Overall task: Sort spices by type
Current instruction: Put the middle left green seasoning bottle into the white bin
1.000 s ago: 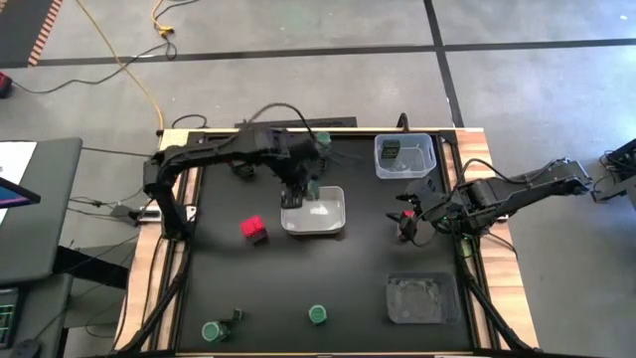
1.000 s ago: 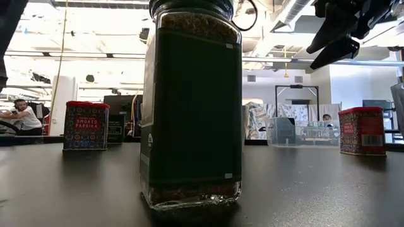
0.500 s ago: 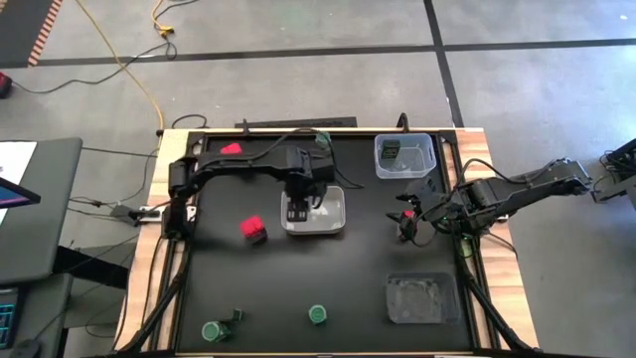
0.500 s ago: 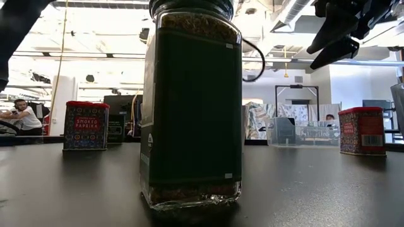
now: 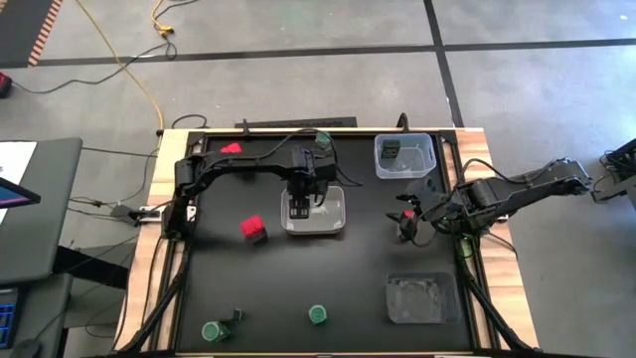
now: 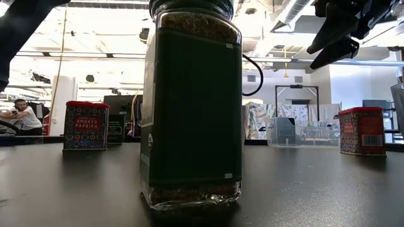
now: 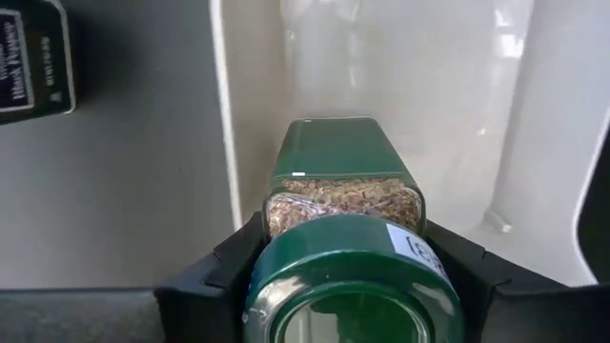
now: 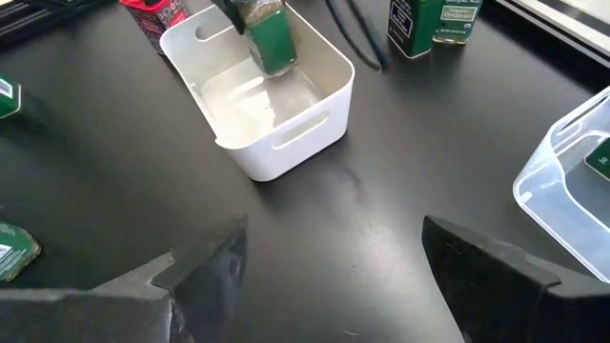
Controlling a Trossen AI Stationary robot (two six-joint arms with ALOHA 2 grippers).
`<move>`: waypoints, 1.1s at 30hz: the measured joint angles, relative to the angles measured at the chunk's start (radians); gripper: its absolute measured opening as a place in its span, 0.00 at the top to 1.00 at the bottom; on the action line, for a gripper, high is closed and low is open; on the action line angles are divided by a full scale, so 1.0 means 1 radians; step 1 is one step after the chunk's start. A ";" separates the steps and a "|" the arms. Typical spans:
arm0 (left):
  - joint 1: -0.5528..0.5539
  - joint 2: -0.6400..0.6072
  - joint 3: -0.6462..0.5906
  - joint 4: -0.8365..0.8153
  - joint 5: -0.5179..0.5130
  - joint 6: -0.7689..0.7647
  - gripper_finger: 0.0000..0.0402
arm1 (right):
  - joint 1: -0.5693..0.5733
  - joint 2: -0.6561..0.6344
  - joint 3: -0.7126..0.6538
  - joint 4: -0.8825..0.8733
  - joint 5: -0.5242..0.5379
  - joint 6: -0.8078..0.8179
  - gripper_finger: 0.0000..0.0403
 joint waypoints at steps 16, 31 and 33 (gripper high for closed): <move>-0.001 0.000 0.000 0.019 0.007 0.011 0.43 | 0.000 0.000 0.000 0.000 0.000 0.000 0.15; -0.001 0.000 0.000 0.069 0.005 0.060 0.43 | 0.000 0.000 0.000 0.000 0.000 0.000 0.15; -0.001 0.000 0.000 0.069 0.004 0.065 0.43 | 0.000 0.000 0.000 0.000 0.000 0.000 0.15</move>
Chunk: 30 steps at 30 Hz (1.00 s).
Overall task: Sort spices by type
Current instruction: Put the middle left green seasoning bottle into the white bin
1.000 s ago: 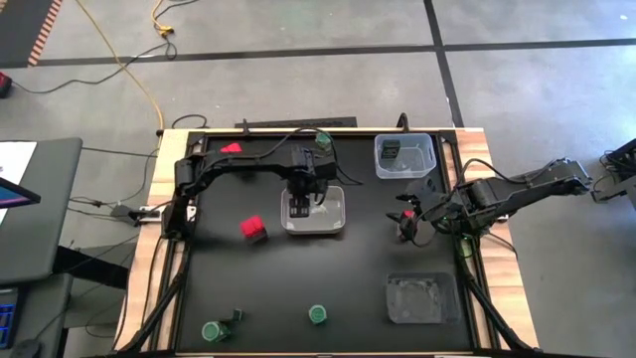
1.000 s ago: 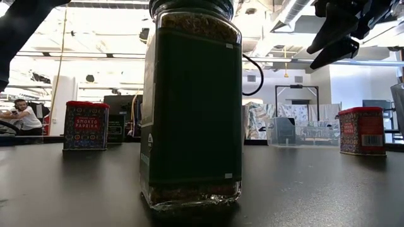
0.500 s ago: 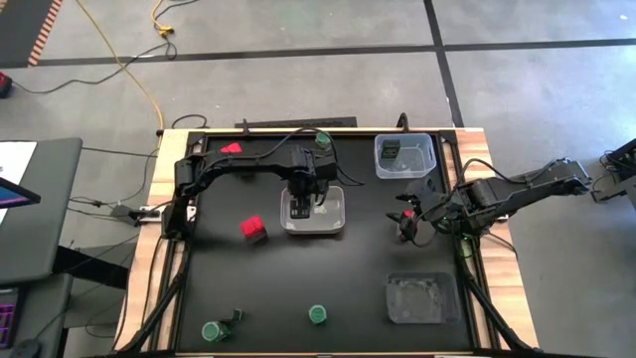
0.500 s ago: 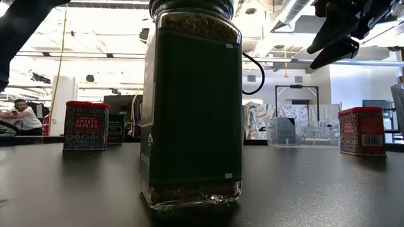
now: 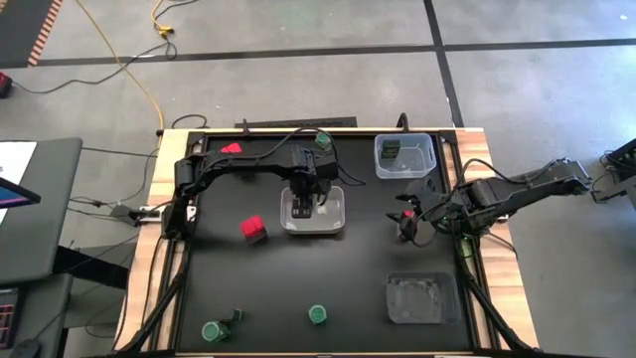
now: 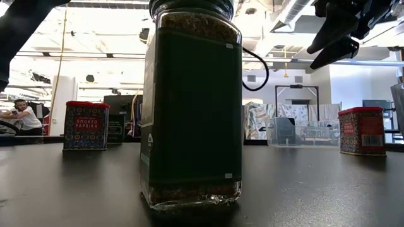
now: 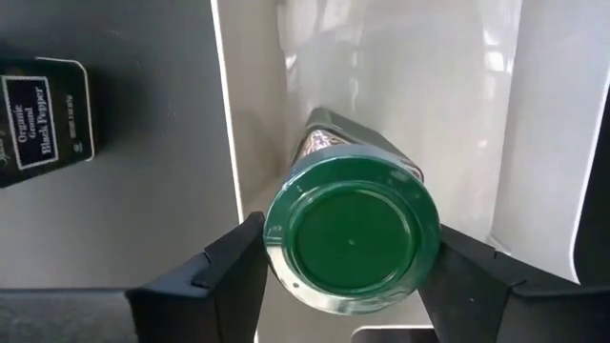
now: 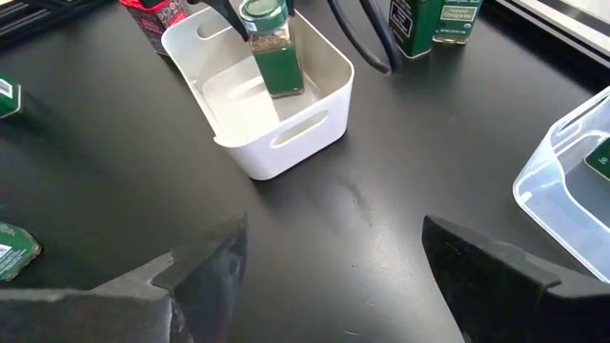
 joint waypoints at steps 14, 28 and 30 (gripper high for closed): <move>0.001 -0.002 0.000 -0.012 -0.003 -0.263 0.54 | 0.000 0.000 0.000 0.000 0.000 0.000 0.15; 0.001 -0.002 0.000 -0.004 0.000 -0.312 0.53 | 0.000 0.000 0.000 0.000 0.000 0.000 0.15; 0.001 -0.001 0.000 -0.004 0.000 -0.317 0.53 | 0.000 0.000 0.000 0.000 0.000 0.000 0.15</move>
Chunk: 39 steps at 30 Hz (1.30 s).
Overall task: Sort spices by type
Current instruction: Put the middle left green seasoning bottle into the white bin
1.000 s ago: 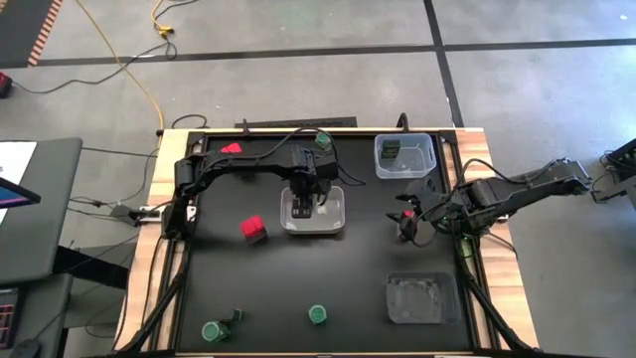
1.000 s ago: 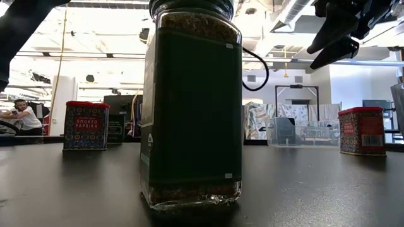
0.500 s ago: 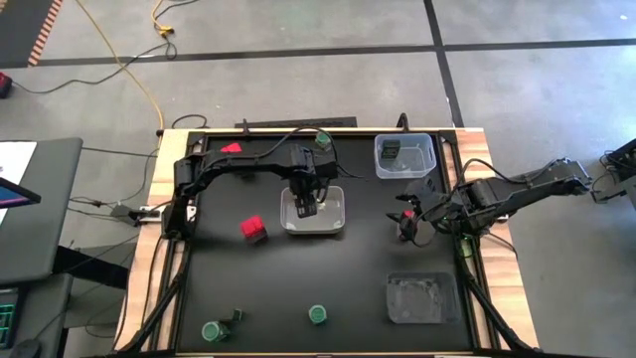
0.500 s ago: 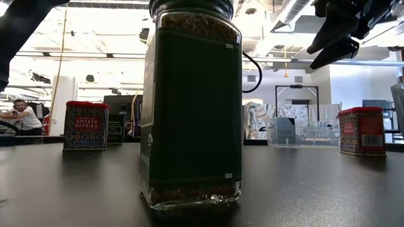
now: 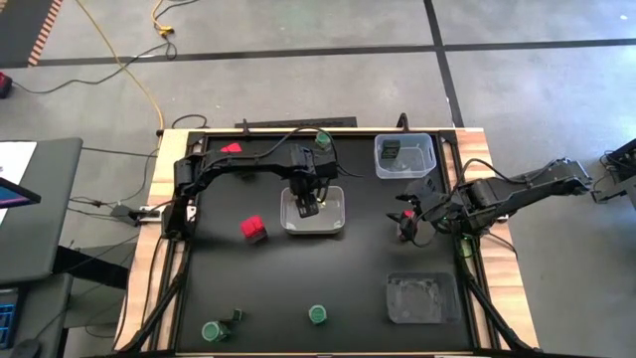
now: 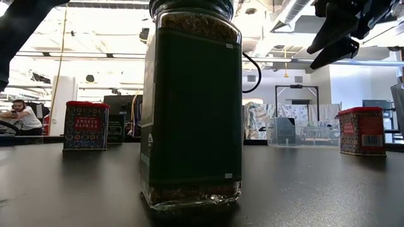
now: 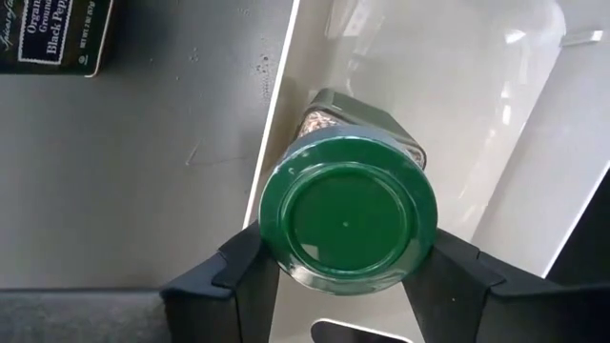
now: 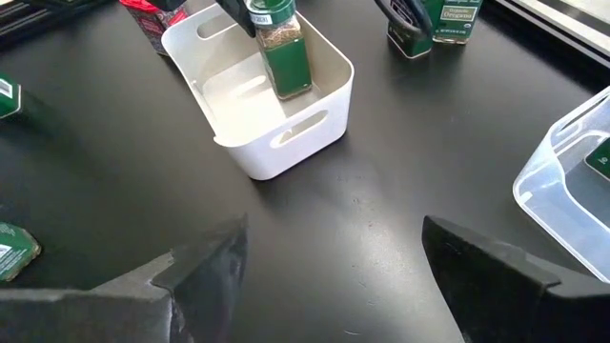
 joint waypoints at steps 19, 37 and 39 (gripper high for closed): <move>0.002 0.000 0.000 -0.079 0.003 -0.027 0.53 | 0.000 0.000 0.000 0.000 0.000 0.000 0.15; 0.002 0.000 0.000 -0.041 0.001 0.032 0.53 | 0.000 0.000 0.000 0.000 0.000 0.000 0.15; 0.002 0.000 0.000 -0.039 0.001 0.032 0.53 | 0.000 0.000 0.000 0.000 0.000 0.000 0.15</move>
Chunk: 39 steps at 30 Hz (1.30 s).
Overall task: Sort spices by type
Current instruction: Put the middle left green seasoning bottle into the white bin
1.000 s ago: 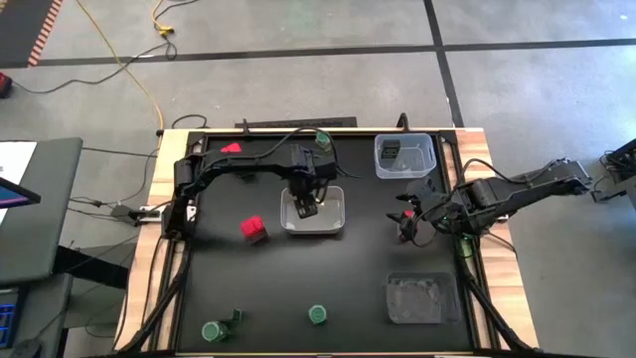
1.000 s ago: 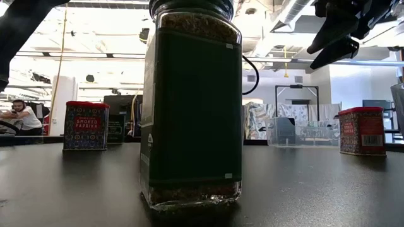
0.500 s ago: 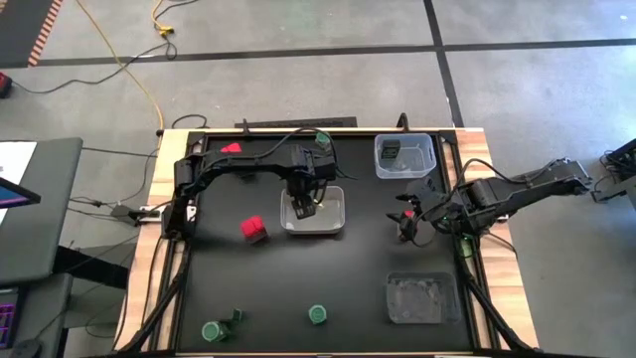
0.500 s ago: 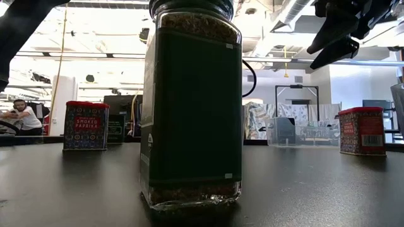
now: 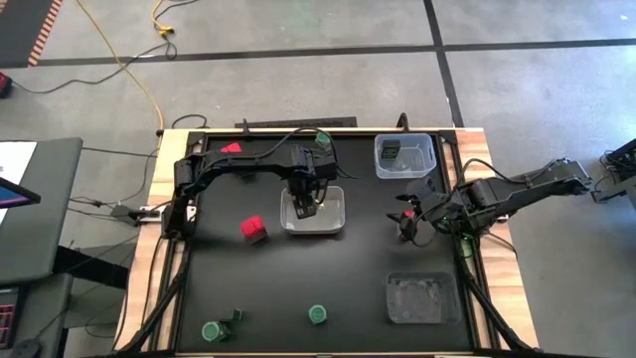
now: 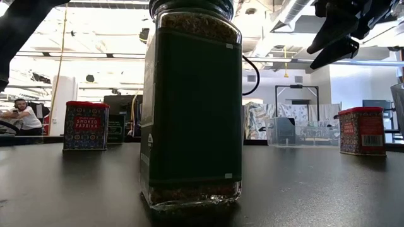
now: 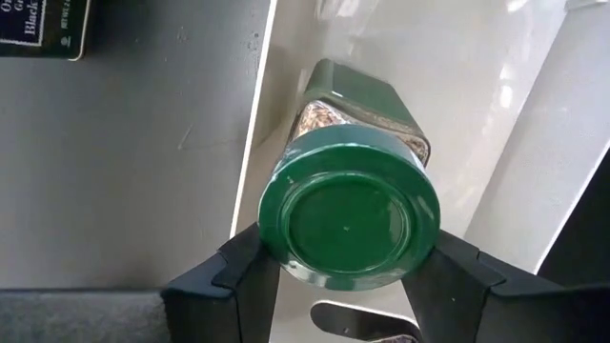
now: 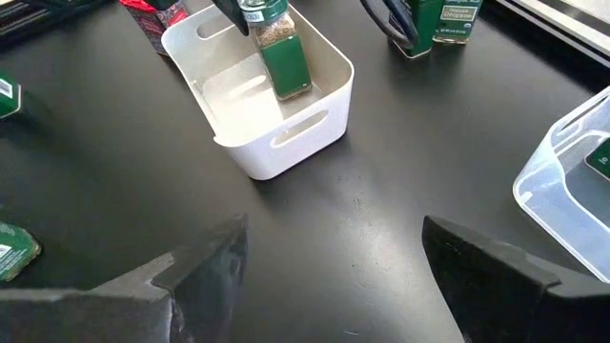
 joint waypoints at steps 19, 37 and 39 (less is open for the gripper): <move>0.000 0.000 0.000 0.055 -0.001 -0.028 0.53 | 0.000 0.002 0.000 0.001 0.000 0.000 0.15; 0.000 0.000 0.000 0.060 -0.001 -0.005 0.37 | 0.000 0.002 0.000 0.008 0.000 0.001 0.15; 0.000 0.000 0.000 0.057 -0.001 0.009 0.36 | 0.000 0.002 0.000 0.008 0.000 0.001 0.15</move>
